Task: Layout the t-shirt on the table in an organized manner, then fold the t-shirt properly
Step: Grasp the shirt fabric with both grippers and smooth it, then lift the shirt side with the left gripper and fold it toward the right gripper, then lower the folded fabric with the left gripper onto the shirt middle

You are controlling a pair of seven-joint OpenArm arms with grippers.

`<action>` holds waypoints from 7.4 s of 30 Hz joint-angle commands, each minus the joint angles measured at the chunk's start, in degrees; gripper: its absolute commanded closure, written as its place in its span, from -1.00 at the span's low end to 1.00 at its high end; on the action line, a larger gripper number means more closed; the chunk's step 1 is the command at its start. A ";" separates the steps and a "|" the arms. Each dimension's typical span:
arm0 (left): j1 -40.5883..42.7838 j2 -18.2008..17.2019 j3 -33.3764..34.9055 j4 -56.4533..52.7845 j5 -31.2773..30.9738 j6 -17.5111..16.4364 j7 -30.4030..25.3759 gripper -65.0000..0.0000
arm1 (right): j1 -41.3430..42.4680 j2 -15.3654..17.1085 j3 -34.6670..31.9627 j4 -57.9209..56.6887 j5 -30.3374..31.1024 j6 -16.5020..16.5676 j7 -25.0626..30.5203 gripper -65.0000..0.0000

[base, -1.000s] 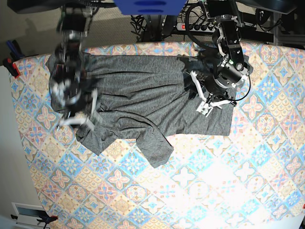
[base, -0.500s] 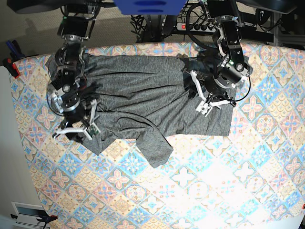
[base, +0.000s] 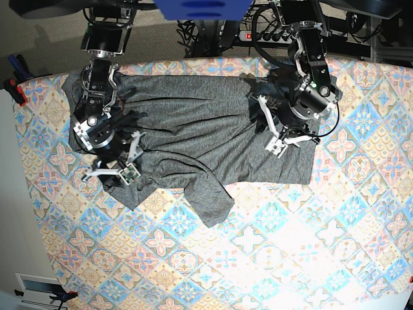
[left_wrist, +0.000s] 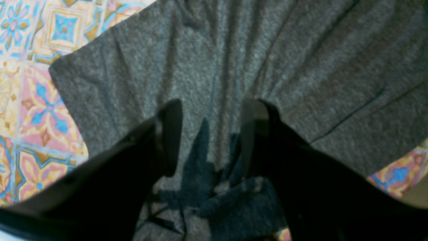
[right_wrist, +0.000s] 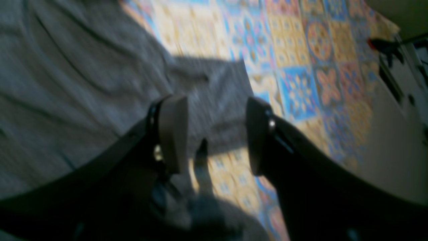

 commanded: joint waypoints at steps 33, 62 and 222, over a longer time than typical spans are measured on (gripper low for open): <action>-0.02 0.09 0.16 1.32 -0.74 0.14 -1.09 0.15 | -1.04 -1.36 0.18 -16.69 1.14 -0.45 16.21 0.19; 0.15 0.44 0.16 1.41 -0.74 0.14 -1.09 0.15 | -3.59 -1.71 1.67 -8.16 1.06 -0.45 15.94 1.00; -37.30 6.15 16.08 -66.02 25.72 0.14 -42.94 0.87 | -10.45 -9.09 -1.05 0.72 -20.75 -4.09 15.94 0.01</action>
